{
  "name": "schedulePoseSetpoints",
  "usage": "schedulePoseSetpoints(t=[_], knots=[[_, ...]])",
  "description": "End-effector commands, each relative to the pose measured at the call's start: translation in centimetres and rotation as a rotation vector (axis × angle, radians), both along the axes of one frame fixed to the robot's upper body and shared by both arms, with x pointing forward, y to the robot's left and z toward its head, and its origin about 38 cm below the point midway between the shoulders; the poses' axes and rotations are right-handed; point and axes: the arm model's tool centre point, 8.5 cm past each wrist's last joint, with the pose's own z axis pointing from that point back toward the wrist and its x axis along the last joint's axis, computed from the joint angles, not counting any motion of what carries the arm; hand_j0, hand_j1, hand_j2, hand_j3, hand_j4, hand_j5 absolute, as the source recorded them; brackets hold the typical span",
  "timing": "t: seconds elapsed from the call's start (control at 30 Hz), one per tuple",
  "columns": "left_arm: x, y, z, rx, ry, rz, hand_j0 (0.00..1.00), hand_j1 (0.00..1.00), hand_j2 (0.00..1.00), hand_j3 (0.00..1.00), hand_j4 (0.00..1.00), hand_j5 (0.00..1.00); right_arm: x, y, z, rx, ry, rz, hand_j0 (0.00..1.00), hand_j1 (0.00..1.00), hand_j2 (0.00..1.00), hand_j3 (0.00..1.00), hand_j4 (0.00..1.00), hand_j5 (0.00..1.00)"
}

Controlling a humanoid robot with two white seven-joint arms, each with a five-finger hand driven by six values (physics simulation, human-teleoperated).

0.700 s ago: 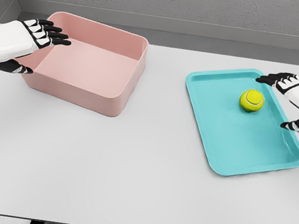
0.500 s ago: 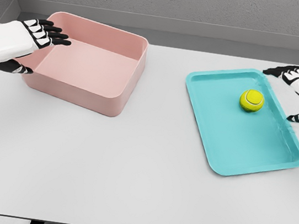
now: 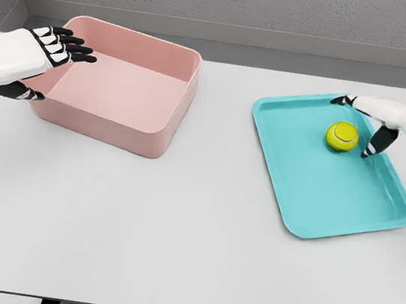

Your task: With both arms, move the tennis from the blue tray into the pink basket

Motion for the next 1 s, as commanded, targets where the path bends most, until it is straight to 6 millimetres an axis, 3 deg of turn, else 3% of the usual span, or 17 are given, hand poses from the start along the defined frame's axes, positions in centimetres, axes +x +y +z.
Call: schedulePoseSetpoints(t=[0.0,0.3,0.4,0.63,0.97], knots=[[0.0,0.0,0.1,-0.006,0.0,0.001,1.0,1.0,1.0,1.0,1.0,1.0,0.2,0.4,-2.6,-0.015,0.076,-0.02,1.0,1.0,1.0,1.0,1.0,1.0],[0.0,0.0,0.1,-0.006,0.0,0.001,1.0,1.0,1.0,1.0,1.0,1.0,3.4,0.4,-3.0,-0.046,0.097,-0.076,1.0,1.0,1.0,1.0,1.0,1.0],[0.0,0.0,0.1,-0.006,0.0,0.001,1.0,1.0,1.0,1.0,1.0,1.0,3.4,0.7,-4.1,-0.064,0.123,-0.07,1.0,1.0,1.0,1.0,1.0,1.0],[0.0,0.1,0.0,-0.004,0.001,0.001,1.0,1.0,1.0,1.0,1.0,1.0,3.3,0.7,-4.2,-0.069,0.127,-0.07,1.0,1.0,1.0,1.0,1.0,1.0],[0.0,0.1,0.0,-0.004,0.001,0.001,1.0,1.0,1.0,1.0,1.0,1.0,3.0,0.7,-5.0,-0.088,0.146,-0.063,0.6,0.6,0.6,0.6,0.6,0.6]])
